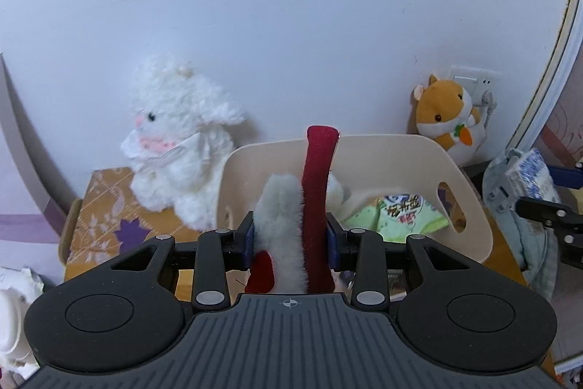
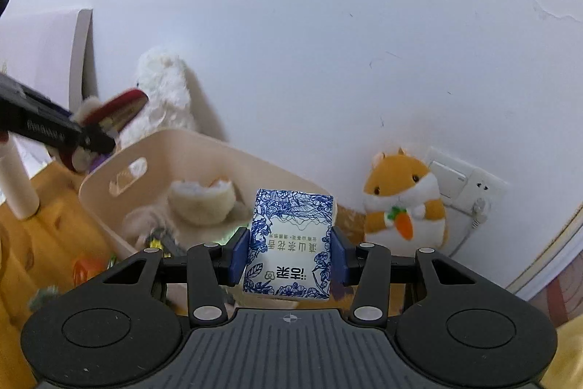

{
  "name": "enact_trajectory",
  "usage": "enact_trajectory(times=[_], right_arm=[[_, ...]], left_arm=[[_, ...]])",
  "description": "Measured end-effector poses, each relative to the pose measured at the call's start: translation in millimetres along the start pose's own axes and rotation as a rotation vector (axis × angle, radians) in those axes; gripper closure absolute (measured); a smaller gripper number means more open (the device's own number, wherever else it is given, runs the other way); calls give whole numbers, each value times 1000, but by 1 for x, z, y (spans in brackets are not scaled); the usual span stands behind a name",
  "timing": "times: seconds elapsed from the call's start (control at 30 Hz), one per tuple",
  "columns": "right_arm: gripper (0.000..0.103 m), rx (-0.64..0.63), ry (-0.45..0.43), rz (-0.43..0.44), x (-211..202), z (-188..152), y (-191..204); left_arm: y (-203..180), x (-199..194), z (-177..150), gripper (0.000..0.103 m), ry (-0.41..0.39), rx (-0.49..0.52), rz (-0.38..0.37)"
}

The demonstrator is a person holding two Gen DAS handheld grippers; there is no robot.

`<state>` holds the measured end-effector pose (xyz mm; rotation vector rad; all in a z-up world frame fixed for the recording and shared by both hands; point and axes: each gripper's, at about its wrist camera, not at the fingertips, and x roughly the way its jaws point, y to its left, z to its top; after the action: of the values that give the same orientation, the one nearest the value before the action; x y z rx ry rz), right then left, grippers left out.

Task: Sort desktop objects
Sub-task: 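Lift both items over basket and release them inside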

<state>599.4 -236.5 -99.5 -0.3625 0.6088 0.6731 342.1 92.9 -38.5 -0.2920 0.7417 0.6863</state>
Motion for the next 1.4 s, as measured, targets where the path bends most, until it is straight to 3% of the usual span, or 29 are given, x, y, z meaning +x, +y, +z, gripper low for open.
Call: enact_trajectory(times=[0.2, 0.43, 1.0, 1.1, 1.17, 1.4], right_arm=[[59, 15, -1, 17, 29, 13, 9], [59, -6, 72, 16, 69, 20, 27], [59, 0, 137, 21, 112, 3, 46], [50, -9, 149, 17, 115, 0, 47], [50, -23, 153, 8, 116, -2, 49], [38, -39, 142, -7, 110, -1, 50]], left_arm=[[-10, 27, 5, 66, 33, -20, 12], [-16, 55, -4, 66, 95, -30, 47], [-24, 83, -18, 65, 156, 32, 99], [-22, 84, -19, 52, 158, 8, 94], [-21, 83, -19, 41, 156, -1, 92], [-17, 73, -17, 36, 134, 0, 105]])
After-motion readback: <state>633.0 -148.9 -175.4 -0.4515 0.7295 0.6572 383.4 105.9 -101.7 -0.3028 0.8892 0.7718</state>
